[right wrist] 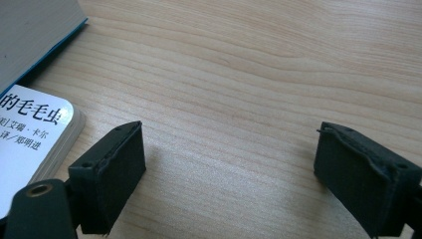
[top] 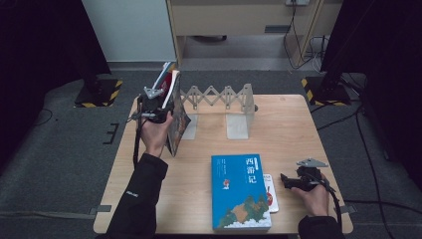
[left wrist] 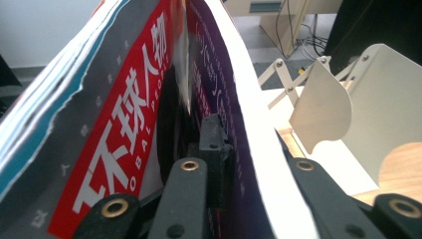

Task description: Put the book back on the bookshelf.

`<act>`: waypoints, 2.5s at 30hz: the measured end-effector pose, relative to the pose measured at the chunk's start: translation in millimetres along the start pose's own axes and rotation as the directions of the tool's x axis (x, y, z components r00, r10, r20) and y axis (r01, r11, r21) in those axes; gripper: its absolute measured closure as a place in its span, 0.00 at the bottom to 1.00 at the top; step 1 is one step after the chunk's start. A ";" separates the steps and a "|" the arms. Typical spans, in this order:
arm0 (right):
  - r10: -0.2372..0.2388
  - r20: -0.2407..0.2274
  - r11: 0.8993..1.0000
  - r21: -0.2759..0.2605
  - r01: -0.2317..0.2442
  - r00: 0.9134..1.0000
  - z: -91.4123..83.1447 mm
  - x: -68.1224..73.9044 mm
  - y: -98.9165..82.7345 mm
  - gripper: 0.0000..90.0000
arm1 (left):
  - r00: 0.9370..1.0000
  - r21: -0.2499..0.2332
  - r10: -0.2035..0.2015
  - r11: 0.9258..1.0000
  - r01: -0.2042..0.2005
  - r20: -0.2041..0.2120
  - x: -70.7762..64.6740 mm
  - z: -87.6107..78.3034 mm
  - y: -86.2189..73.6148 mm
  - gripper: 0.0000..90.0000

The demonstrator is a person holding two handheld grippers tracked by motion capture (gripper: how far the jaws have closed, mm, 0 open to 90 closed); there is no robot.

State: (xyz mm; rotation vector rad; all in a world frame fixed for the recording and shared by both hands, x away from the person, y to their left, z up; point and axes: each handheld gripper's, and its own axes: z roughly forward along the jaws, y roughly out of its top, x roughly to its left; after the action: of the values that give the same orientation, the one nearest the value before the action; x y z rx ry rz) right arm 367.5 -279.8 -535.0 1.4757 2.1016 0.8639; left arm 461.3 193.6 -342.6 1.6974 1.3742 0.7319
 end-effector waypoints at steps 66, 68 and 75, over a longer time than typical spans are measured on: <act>-0.004 -0.004 1.000 0.000 0.004 1.000 0.6 0.8 0.1 0.13 | 1.000 -0.188 0.026 0.982 -0.026 -0.005 -6.0 -19.8 -1.6 0.58; -0.004 -0.004 1.000 0.000 0.004 1.000 0.6 0.7 0.1 0.13 | 1.000 -0.200 0.014 0.980 -0.009 0.024 -3.2 -23.8 -2.2 0.57; -0.003 -0.004 1.000 -0.001 0.003 1.000 0.7 0.8 0.0 0.13 | 0.996 -0.238 0.024 0.971 -0.003 0.089 7.2 -36.9 -6.4 0.51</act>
State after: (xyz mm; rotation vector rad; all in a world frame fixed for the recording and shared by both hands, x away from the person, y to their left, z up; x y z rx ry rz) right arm 367.7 -278.9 -535.5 1.4708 2.1062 0.8674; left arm 429.0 209.6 -330.0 1.5330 1.1636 0.7838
